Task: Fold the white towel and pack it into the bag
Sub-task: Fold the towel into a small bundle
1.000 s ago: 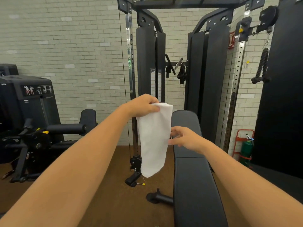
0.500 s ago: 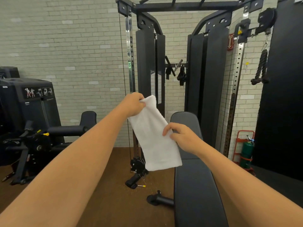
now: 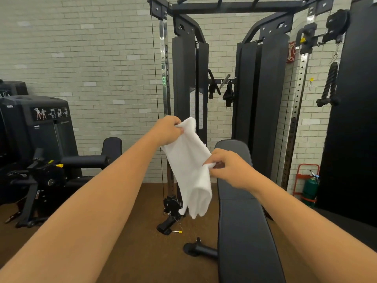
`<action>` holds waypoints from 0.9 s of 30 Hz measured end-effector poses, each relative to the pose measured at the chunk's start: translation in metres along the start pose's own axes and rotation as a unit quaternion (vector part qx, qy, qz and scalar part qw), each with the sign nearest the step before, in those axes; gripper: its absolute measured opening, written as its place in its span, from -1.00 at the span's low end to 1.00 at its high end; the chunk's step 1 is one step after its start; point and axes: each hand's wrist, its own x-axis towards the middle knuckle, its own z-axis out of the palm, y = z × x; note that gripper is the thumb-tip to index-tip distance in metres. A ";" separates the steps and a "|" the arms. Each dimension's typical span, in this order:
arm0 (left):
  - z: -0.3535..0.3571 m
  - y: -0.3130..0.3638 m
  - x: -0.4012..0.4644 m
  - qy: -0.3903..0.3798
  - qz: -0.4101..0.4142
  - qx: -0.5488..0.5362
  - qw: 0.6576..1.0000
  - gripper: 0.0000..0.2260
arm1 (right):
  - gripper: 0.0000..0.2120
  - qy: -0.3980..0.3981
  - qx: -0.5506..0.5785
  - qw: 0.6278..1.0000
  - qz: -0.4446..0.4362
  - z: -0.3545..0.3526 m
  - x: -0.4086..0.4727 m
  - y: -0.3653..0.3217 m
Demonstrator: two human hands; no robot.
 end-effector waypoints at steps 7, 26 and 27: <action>0.013 -0.001 -0.011 -0.042 -0.004 -0.100 0.994 -0.89 | -0.79 0.172 -0.071 0.982 -0.021 0.001 0.016 0.007; 0.031 -0.009 -0.026 -0.198 -0.022 -0.385 0.901 -0.47 | -0.65 0.279 -0.017 0.958 0.069 -0.002 0.033 -0.019; 0.032 -0.010 -0.026 -0.195 -0.017 -0.376 0.906 -0.45 | -0.68 0.279 -0.016 0.958 0.069 -0.003 0.033 -0.020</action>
